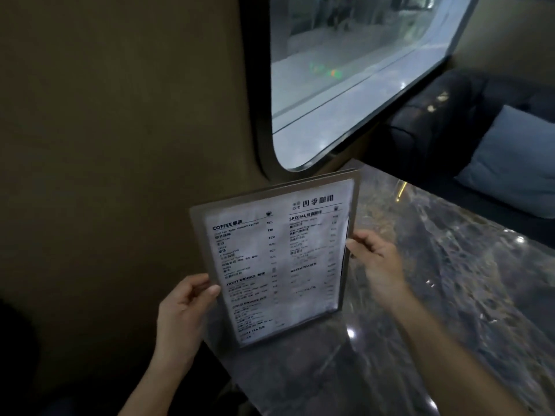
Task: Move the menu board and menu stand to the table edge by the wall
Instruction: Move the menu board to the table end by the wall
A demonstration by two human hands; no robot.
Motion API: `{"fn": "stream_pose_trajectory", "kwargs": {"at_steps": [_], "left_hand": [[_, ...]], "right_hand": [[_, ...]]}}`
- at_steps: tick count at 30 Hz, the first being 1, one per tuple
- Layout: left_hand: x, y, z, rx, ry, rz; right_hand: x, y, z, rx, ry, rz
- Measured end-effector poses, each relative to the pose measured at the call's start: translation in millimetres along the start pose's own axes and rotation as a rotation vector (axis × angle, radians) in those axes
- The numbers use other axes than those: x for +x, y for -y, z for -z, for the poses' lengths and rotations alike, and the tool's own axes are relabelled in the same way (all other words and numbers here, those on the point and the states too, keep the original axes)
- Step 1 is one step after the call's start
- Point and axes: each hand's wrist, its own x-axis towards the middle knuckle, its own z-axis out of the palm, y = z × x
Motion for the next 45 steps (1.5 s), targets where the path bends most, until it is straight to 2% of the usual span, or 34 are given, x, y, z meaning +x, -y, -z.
{"fn": "stream_pose_trajectory", "kwargs": {"at_steps": [3, 12, 20, 29, 34, 42, 45], "left_hand": [[-11.2, 3.5, 10.2, 0.007, -0.063, 0.029], [-33.3, 17.6, 24.6, -0.116, -0.066, 0.055], [-31.8, 26.8, 34.4, -0.108, -0.101, 0.051], [-26.7, 16.9, 47.2, 0.166, 0.162, 0.009], [-30.7, 20.8, 45.5, 0.202, 0.137, 0.080], [-45.7, 26.8, 40.8, 0.255, 0.093, 0.134], [-57.9, 27.7, 35.4, 0.244, 0.080, 0.106]], "right_hand": [[5.7, -3.5, -11.7, 0.030, 0.047, -0.031], [8.0, -8.7, -30.7, 0.031, 0.120, -0.026], [7.7, -10.1, -34.0, -0.013, 0.147, -0.018], [-8.7, -37.3, -29.1, -0.237, 0.208, -0.082], [-3.6, -44.8, -25.4, -0.424, 0.321, -0.141], [12.1, -44.2, -30.5, -0.570, 0.349, -0.134], [17.3, -44.6, -32.5, -0.597, 0.344, -0.144]]}}
